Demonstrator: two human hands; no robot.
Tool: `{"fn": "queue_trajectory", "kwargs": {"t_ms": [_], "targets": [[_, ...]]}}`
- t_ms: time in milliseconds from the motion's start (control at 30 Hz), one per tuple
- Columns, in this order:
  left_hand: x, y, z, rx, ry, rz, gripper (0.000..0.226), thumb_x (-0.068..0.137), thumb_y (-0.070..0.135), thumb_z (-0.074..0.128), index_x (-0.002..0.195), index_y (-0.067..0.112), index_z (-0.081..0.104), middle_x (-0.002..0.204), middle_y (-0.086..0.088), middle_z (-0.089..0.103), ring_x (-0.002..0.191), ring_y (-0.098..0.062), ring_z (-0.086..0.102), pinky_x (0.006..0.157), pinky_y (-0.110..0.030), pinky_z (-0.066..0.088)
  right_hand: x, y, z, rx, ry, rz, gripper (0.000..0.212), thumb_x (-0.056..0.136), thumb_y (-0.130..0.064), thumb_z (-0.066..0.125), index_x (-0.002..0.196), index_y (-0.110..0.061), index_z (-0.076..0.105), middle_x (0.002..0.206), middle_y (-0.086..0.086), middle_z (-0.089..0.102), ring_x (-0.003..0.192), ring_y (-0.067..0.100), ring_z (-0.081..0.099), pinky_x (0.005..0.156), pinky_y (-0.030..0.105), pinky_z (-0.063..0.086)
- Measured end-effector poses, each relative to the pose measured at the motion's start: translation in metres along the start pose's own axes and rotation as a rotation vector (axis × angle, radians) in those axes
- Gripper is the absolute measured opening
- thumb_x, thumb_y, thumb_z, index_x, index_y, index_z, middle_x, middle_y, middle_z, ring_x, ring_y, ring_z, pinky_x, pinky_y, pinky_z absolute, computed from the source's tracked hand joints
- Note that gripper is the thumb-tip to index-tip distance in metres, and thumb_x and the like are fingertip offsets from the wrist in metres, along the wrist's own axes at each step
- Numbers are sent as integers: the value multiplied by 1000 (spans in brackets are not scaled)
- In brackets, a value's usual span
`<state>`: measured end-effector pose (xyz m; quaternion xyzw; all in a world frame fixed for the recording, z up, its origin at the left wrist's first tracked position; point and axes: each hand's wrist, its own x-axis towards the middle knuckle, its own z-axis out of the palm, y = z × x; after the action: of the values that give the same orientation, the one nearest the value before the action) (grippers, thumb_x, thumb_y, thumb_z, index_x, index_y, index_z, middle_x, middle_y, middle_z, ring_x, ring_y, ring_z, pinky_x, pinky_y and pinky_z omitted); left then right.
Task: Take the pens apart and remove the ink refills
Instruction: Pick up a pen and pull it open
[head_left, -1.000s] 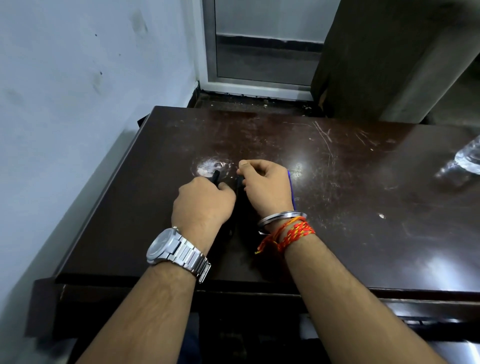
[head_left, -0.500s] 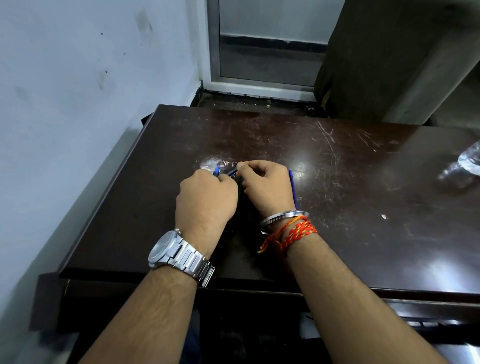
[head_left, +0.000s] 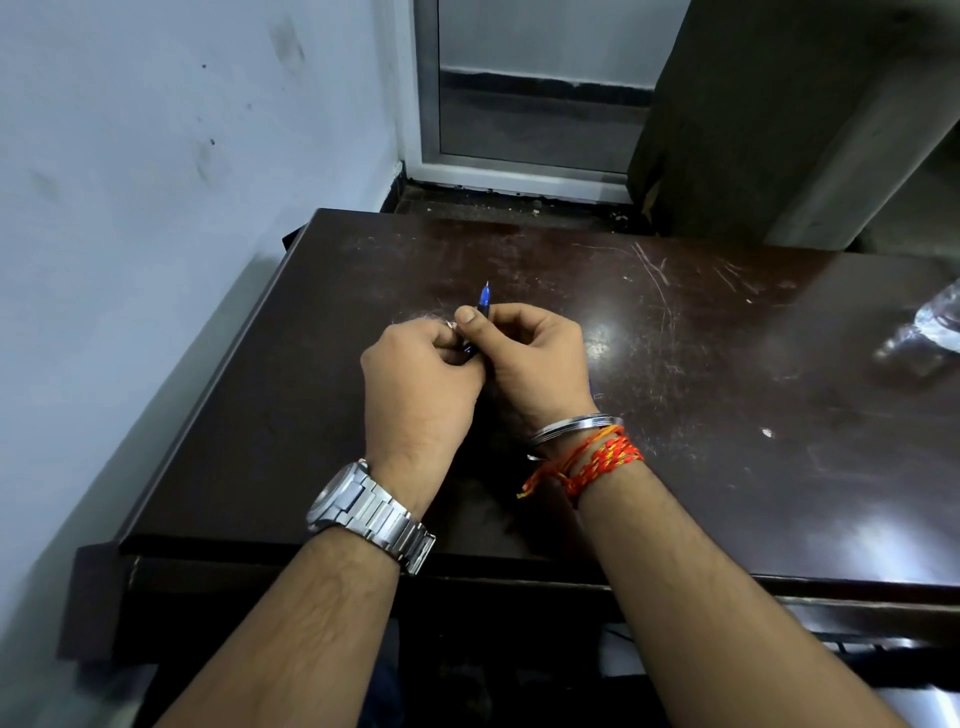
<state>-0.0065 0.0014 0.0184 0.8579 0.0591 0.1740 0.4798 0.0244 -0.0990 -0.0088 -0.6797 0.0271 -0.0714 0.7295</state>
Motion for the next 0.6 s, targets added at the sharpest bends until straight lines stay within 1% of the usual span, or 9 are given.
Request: {"fn": "queue_trajectory", "kwargs": {"t_ms": [100,167,267,333,367,433,500,567,600], "targets": [[0,0,0,18,-35,11,15,80,18,77,65,15,76,50,13,62,62,8,64,47,-2,39,0,-1,-1,-46,7,-16,17,81,-27,77,72,-13,75,76,11,76,73,24,71,76,45,58],[2,0,1,26,-54,20,17,82,17,75,66,13,77,53,8,66,64,4,64,46,-3,39,0,-3,0,-80,-3,-23,19,87,-23,73,69,-16,74,72,8,75,69,19,67,73,42,57],[3,-1,2,17,-76,13,21,84,17,73,64,13,77,52,6,65,57,3,63,44,-5,36,0,-7,0,-123,-19,-13,22,95,-19,63,75,-17,73,72,3,71,73,15,65,77,40,56],[3,-1,3,8,-84,6,18,84,19,74,68,15,79,53,8,65,54,1,62,44,-4,36,-1,-8,0,-137,-34,-1,22,98,-19,58,82,-14,73,76,5,71,77,16,65,83,41,56],[2,-1,2,1,-83,13,15,85,19,74,71,16,80,54,11,65,52,1,62,45,-4,37,-1,-9,0,-141,-36,-2,22,98,-19,58,84,-12,73,78,6,71,77,16,65,82,40,56],[3,0,2,-10,-69,34,12,85,18,73,77,16,81,56,14,63,53,7,61,48,-2,37,-2,-11,-1,-117,-24,-2,21,96,-24,61,85,-10,73,81,10,73,75,15,65,77,36,56],[3,0,1,-3,-51,54,12,85,17,71,77,17,81,55,15,61,60,10,62,48,-1,37,-3,-12,-1,-65,19,5,21,89,-28,72,94,-8,72,86,14,75,76,20,70,77,35,57],[4,-1,1,-2,-49,65,14,85,16,71,75,17,80,56,12,64,68,9,64,48,-2,37,-3,-12,-1,-36,61,8,30,82,-24,79,103,-8,68,88,14,74,81,26,72,82,39,59],[4,-1,2,-8,-54,62,14,85,16,71,74,17,80,57,11,65,69,7,64,48,-2,37,-4,-13,-2,-28,62,2,30,81,-19,80,105,-8,66,84,12,73,80,24,71,82,40,58]]}}
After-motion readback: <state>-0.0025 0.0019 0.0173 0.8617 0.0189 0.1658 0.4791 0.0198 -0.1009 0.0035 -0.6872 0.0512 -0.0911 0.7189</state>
